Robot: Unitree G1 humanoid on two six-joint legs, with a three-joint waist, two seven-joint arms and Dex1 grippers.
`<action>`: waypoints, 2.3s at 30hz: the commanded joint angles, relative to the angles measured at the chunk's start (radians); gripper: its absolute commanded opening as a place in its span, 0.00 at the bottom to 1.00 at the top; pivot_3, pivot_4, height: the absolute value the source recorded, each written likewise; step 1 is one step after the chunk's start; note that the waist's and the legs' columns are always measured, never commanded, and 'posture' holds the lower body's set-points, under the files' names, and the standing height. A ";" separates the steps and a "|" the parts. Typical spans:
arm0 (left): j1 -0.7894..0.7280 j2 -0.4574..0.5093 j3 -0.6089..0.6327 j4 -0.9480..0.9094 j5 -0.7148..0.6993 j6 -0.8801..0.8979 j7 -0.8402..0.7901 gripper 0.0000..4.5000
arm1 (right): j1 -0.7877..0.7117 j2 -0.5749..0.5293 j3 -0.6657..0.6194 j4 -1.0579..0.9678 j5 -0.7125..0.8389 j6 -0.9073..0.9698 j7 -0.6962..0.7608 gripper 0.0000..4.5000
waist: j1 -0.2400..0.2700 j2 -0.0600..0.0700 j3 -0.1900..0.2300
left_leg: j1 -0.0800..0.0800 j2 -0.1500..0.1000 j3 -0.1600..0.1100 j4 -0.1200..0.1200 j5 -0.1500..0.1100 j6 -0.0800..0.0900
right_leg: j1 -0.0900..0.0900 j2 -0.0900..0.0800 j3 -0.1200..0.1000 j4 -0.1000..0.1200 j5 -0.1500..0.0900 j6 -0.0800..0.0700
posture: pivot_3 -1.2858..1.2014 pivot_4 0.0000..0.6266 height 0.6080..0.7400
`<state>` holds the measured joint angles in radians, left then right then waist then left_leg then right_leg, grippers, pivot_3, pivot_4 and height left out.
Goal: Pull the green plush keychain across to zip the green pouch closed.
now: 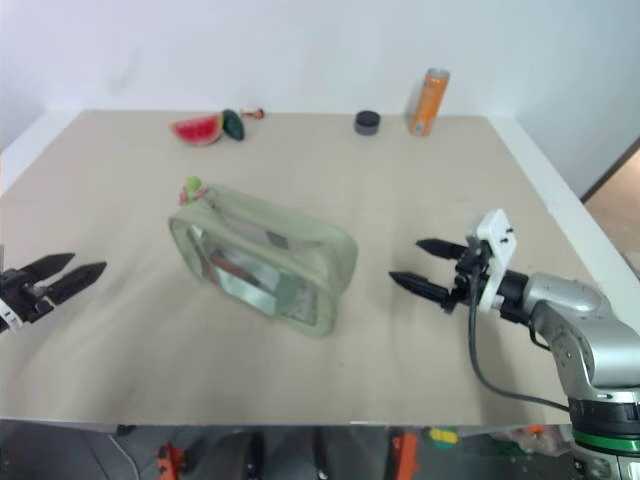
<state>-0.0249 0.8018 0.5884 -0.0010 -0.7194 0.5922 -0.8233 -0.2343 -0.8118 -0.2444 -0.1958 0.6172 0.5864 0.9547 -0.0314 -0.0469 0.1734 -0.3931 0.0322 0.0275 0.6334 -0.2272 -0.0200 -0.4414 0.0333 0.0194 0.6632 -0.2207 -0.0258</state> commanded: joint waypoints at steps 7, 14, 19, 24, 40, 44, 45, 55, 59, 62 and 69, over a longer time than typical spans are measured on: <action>-0.137 0.031 0.008 -0.095 -0.076 0.029 0.000 1.00 | -0.192 -0.042 -0.062 -0.039 0.128 0.101 -0.022 1.00 | 0.001 0.000 0.001 | 0.001 0.000 0.000 0.002 0.000 0.000 | 0.000 0.000 0.000 0.000 0.002 0.002 | 0.52 0.24 1.00; -0.153 0.078 -0.062 -0.241 -0.114 0.053 -0.107 1.00 | -0.446 -0.019 -0.027 -0.121 0.360 0.266 -0.043 1.00 | -0.001 0.001 0.002 | 0.000 0.000 0.000 0.001 0.000 0.000 | 0.000 0.001 0.000 0.000 0.001 0.001 | 0.52 0.24 1.00; -0.159 0.086 -0.043 -0.291 -0.150 0.035 -0.161 1.00 | -0.519 -0.023 0.096 -0.215 0.385 0.319 -0.006 1.00 | -0.001 0.002 0.003 | 0.000 0.001 0.000 0.001 -0.002 0.000 | 0.000 0.001 -0.001 0.000 -0.001 0.002 | 0.52 0.24 1.00; -0.094 0.070 -0.027 -0.349 -0.127 -0.057 -0.226 1.00 | -0.507 -0.095 0.233 -0.275 0.270 0.268 0.114 1.00 | 0.000 0.002 0.003 | -0.001 -0.001 0.000 0.001 -0.002 0.000 | 0.000 -0.002 0.000 0.000 -0.001 0.002 | 0.52 0.24 1.00; -0.050 0.038 -0.038 -0.365 -0.137 -0.102 -0.200 1.00 | -0.689 -0.043 0.426 -0.173 0.019 0.178 0.225 1.00 | -0.001 0.003 0.003 | 0.000 0.000 0.000 0.003 -0.002 0.000 | 0.000 0.000 -0.001 0.002 -0.001 0.002 | 0.52 0.24 1.00; -0.041 0.015 -0.056 -0.377 -0.131 -0.116 -0.190 1.00 | -0.722 -0.015 0.494 -0.159 -0.025 0.205 0.227 1.00 | -0.001 0.002 0.003 | 0.000 0.000 0.000 0.003 -0.002 0.000 | 0.000 0.000 -0.001 0.002 -0.001 0.002 | 0.52 0.24 1.00; -0.035 0.010 -0.058 -0.383 -0.129 -0.119 -0.189 1.00 | -0.722 -0.011 0.504 -0.163 -0.031 0.209 0.226 1.00 | 0.000 0.002 0.003 | 0.000 0.000 0.000 0.003 -0.002 0.000 | 0.000 -0.001 -0.001 0.002 -0.001 0.002 | 0.52 0.24 1.00; -0.007 -0.008 -0.061 -0.397 -0.126 -0.127 -0.171 1.00 | -0.747 0.071 0.590 -0.136 -0.117 0.200 0.215 1.00 | 0.000 0.002 0.003 | -0.001 0.000 0.000 0.004 -0.002 0.000 | 0.000 -0.001 -0.001 0.003 -0.001 0.002 | 0.52 0.24 1.00; 0.000 -0.007 -0.059 -0.404 -0.127 -0.128 -0.163 1.00 | -0.750 0.099 0.622 -0.097 -0.179 0.168 0.218 0.94 | 0.000 0.002 0.003 | 0.000 0.000 0.000 0.005 -0.002 0.000 | 0.000 -0.001 -0.001 0.003 -0.001 0.002 | 0.52 0.24 1.00; 0.009 -0.007 -0.056 -0.406 -0.124 -0.130 -0.160 1.00 | -0.747 0.111 0.625 -0.081 -0.202 0.148 0.227 0.74 | 0.000 0.002 0.003 | 0.000 0.000 0.000 0.004 -0.002 0.000 | 0.000 -0.001 -0.001 0.003 -0.001 0.001 | 0.52 0.24 1.00; 0.015 -0.008 -0.054 -0.402 -0.123 -0.135 -0.154 1.00 | -0.729 0.113 0.630 -0.058 -0.253 0.093 0.250 0.19 | 0.000 0.002 0.003 | 0.000 0.000 0.000 0.005 -0.002 0.000 | 0.000 -0.001 -0.001 0.003 -0.001 0.001 | 0.52 0.24 1.00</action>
<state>-0.0089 0.7932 0.5147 -0.3751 -0.8402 0.4775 -0.9856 -0.9567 -0.6954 0.3915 -0.2457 0.3810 0.7041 1.1948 -0.0317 -0.0445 0.1767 -0.3934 0.0322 0.0274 0.6383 -0.2289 -0.0196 -0.4414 0.0321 0.0184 0.6663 -0.2212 -0.0247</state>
